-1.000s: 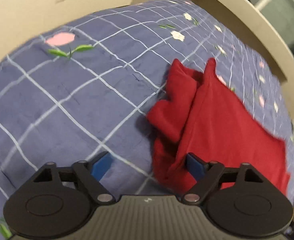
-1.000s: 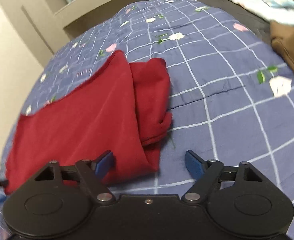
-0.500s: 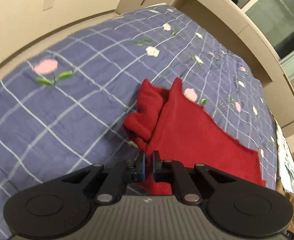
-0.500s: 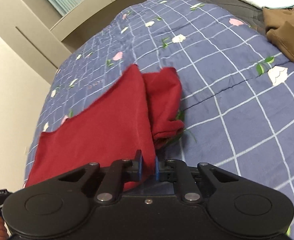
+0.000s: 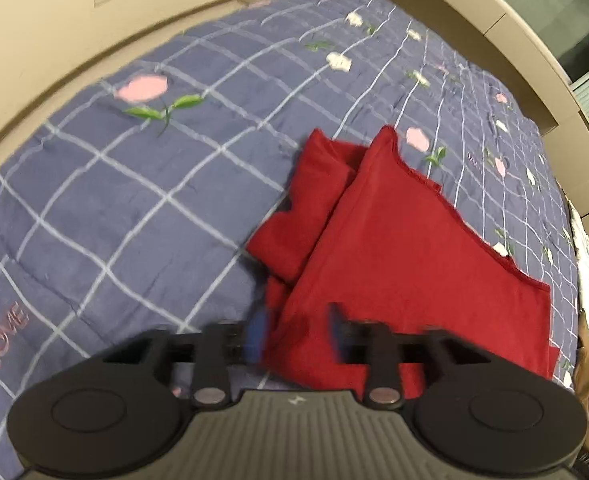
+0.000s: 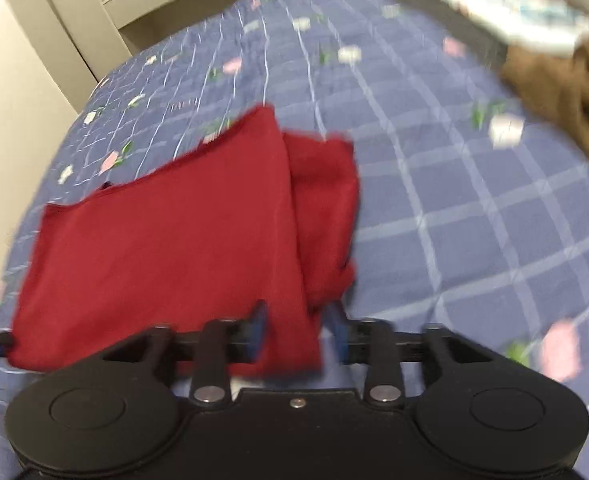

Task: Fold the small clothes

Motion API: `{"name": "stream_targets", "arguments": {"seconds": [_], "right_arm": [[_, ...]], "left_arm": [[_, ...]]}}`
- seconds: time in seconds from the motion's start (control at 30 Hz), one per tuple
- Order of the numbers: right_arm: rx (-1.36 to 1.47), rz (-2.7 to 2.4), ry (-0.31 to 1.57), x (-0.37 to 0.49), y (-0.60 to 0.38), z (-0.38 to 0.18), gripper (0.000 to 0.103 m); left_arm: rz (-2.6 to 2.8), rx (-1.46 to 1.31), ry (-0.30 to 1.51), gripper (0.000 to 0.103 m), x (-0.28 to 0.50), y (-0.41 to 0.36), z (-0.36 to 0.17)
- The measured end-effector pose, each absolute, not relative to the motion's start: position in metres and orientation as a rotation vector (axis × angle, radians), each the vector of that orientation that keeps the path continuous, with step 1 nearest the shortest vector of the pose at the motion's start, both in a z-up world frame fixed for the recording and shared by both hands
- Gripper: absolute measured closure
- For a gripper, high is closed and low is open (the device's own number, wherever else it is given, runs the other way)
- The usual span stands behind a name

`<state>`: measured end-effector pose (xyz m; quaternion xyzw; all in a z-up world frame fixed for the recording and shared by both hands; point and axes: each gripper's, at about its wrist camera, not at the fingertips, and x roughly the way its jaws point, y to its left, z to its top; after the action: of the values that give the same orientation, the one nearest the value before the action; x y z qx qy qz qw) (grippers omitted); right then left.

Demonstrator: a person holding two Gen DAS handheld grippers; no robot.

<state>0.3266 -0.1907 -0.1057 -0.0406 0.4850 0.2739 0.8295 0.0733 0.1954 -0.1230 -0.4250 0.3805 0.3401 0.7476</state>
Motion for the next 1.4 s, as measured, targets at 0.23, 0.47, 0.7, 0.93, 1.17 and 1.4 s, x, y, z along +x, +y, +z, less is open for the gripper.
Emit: {"name": "stream_targets", "arguments": {"seconds": [0.23,0.47,0.7,0.93,1.17,1.4], "right_arm": [[-0.233,0.646,0.819,0.364,-0.131,-0.101,0.032],[-0.390,0.673,0.790,0.410,-0.058,-0.142,0.027],[-0.381,0.606,0.864,0.436,-0.071,-0.162,0.025],[-0.321,0.658,0.780,0.379,-0.102,-0.120,0.002],[-0.343,0.717,0.774,0.299,-0.110,-0.110,0.001],[-0.323,0.706,0.814,0.254,-0.104,-0.116,0.001]], "left_arm": [[0.814,-0.879,0.818,0.028,0.083,0.206,-0.131],[1.004,-0.875,0.860,0.032,0.085,0.240,-0.155],[0.978,-0.894,0.878,0.023,0.083,0.245,-0.156],[0.978,-0.889,0.852,0.004,0.081,0.228,-0.123],[0.964,-0.777,0.901,0.001,0.093,0.205,-0.102],[0.936,-0.762,0.936,0.001,0.098,0.193,-0.102]]}}
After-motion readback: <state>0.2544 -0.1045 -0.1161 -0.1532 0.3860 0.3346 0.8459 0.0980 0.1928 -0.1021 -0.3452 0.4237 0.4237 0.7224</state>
